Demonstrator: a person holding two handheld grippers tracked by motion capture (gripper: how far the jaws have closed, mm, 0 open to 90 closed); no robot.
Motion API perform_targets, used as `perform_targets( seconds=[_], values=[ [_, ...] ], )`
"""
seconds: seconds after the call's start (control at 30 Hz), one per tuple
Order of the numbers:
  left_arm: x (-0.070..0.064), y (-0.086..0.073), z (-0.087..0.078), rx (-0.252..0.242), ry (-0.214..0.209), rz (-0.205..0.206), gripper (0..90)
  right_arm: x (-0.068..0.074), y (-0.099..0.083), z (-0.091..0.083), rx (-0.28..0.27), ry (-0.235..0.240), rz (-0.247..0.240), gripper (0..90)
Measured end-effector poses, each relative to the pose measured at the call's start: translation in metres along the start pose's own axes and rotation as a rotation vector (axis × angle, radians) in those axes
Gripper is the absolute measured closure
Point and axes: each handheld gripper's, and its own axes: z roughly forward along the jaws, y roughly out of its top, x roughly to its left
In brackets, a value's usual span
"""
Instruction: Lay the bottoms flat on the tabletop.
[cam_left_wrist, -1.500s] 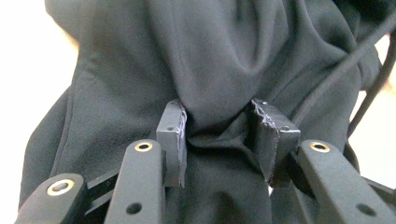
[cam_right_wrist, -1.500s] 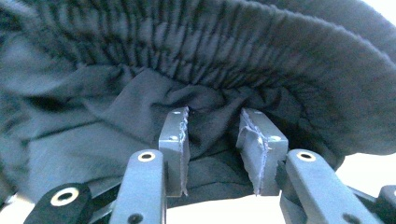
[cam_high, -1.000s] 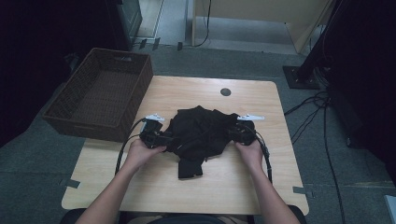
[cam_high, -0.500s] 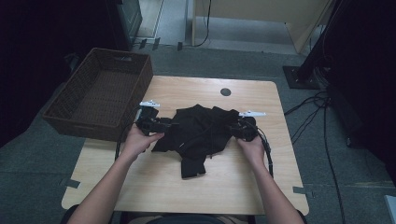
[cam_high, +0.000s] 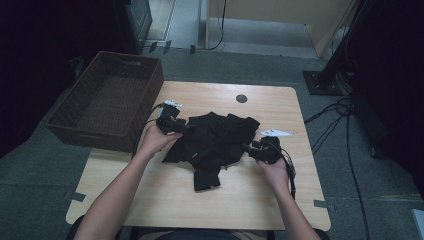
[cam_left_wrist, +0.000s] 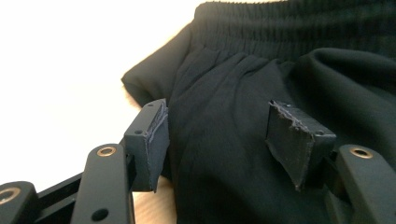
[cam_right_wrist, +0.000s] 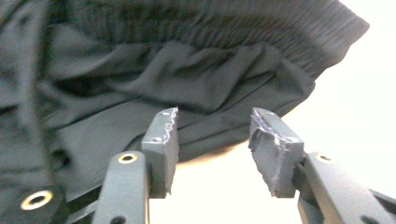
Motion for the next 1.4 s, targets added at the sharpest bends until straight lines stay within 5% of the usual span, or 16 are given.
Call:
perform_targets(
  seconds=[0.2,0.3,0.37,0.47,0.67,0.97,1.17,1.4],
  values=[
    [0.0,0.0,0.018,0.038,-0.021,0.006,41.6,0.011,-0.007,-0.006,-0.003,0.005,-0.023,46.3],
    [0.001,-0.001,0.02,0.057,-0.055,-0.031,54.4,0.014,-0.008,-0.006,-0.014,0.008,-0.013,43.6],
    [-0.003,-0.004,0.023,0.094,-0.055,-0.002,61.5,0.019,-0.009,-0.004,-0.023,0.027,-0.005,34.4],
    [-0.011,-0.012,0.022,0.084,-0.049,0.025,71.2,0.025,-0.009,0.002,0.0,0.031,-0.017,28.6],
    [-0.017,-0.028,0.014,0.063,-0.076,0.026,83.4,0.025,-0.012,0.014,0.06,0.014,-0.013,27.4],
    [-0.013,-0.026,0.0,-0.002,-0.084,-0.036,85.3,0.018,-0.014,0.025,0.069,0.041,-0.026,52.8],
    [-0.006,-0.021,-0.012,-0.053,-0.064,-0.087,85.6,0.011,-0.008,0.02,0.05,0.039,-0.021,85.5],
    [-0.002,-0.018,-0.018,-0.051,-0.05,-0.101,84.9,0.006,-0.005,0.015,0.032,0.039,-0.009,88.0]
  ],
)
